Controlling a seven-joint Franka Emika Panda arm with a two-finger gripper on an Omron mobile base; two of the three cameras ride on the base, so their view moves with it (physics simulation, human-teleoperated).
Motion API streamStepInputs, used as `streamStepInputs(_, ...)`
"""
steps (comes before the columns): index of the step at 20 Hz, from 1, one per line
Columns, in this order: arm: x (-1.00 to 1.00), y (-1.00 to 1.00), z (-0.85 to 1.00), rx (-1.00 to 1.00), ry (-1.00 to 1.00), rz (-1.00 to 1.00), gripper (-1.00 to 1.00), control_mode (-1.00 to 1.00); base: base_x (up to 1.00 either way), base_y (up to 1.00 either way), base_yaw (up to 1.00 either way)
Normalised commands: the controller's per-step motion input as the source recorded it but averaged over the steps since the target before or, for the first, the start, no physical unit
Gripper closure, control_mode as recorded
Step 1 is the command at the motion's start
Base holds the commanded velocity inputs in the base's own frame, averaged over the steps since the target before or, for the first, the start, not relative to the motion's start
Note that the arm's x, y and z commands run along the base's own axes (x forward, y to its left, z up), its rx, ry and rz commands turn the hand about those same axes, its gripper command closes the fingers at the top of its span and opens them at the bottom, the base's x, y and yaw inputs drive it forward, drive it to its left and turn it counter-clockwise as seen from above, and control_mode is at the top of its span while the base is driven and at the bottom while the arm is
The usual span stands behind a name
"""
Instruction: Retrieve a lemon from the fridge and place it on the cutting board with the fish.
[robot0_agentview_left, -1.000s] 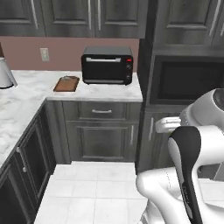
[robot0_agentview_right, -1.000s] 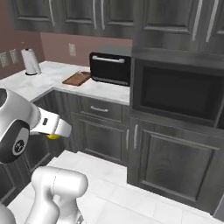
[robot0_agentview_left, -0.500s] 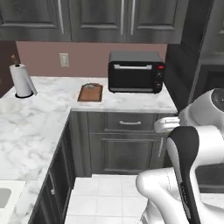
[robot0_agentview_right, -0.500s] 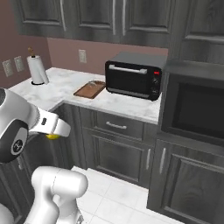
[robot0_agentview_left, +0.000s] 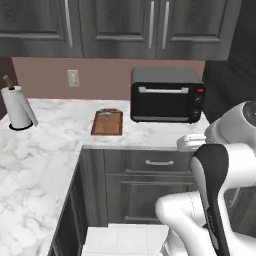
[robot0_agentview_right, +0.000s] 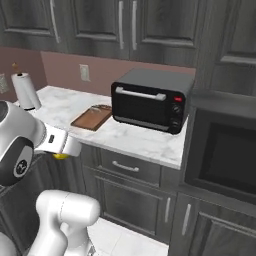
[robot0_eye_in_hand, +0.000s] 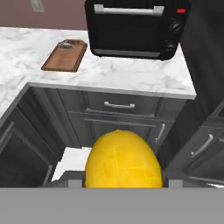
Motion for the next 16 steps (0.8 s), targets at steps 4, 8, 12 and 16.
streamStepInputs(4, 0.00, 0.00, 0.00, 0.00, 0.00, 0.00, 1.00, 1.00, 0.61, 0.46, 0.00)
streamStepInputs(8, 0.00, 0.00, 0.00, 0.00, 0.00, 0.00, 1.00, 1.00, 0.51, 0.56, 0.00)
streamStepInputs(12, 0.00, 0.00, 0.00, 0.00, 0.00, 0.00, 1.00, 1.00, 0.54, 0.39, 0.00)
streamStepInputs(16, 0.00, 0.00, 0.00, 0.00, 0.00, 0.00, 1.00, 1.00, 0.66, 0.37, 0.00)
